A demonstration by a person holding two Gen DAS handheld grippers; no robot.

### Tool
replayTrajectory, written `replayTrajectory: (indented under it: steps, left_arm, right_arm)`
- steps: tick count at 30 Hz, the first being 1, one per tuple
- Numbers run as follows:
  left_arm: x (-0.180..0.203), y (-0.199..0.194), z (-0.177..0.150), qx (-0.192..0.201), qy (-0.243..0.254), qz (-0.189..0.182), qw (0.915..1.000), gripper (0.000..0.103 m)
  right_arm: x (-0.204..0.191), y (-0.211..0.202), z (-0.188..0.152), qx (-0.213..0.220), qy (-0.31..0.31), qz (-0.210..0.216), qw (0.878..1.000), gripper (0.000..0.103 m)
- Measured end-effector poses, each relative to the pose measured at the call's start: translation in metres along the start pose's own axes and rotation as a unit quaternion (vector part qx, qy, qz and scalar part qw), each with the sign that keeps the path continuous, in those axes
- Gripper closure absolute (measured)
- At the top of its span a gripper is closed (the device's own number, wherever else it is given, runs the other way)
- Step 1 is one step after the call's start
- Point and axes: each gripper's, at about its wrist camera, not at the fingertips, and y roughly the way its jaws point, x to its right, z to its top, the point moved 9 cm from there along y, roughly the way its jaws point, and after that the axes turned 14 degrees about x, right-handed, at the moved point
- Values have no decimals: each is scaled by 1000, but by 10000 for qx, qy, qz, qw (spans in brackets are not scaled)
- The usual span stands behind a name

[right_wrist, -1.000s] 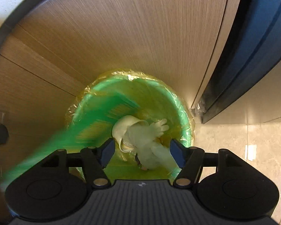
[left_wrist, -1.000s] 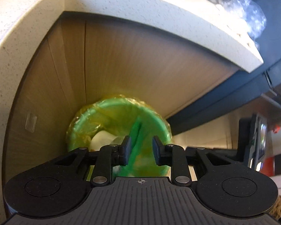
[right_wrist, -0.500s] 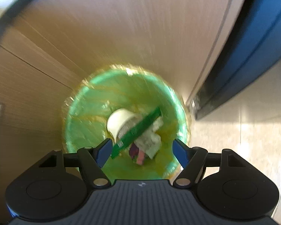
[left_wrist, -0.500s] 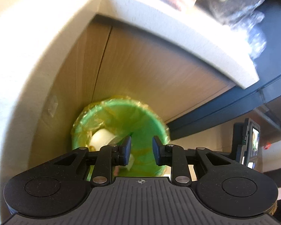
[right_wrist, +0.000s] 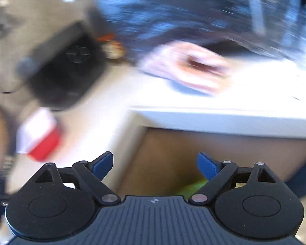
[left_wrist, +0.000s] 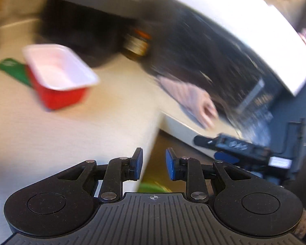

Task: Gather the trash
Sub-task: 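Move both grippers back over the counter toward the red-and-white tray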

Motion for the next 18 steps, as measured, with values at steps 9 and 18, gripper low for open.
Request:
replayTrajectory:
  steps: [9, 18]
  left_arm:
    - [-74, -43, 12, 529, -660, 1005, 9913, 75]
    - [-117, -50, 32, 792, -1150, 1582, 9775, 75]
  right_arm:
    - [-131, 23, -18, -334, -1366, 980, 9852, 8]
    - [-170, 48, -20, -204, -2033, 1218, 9713, 8]
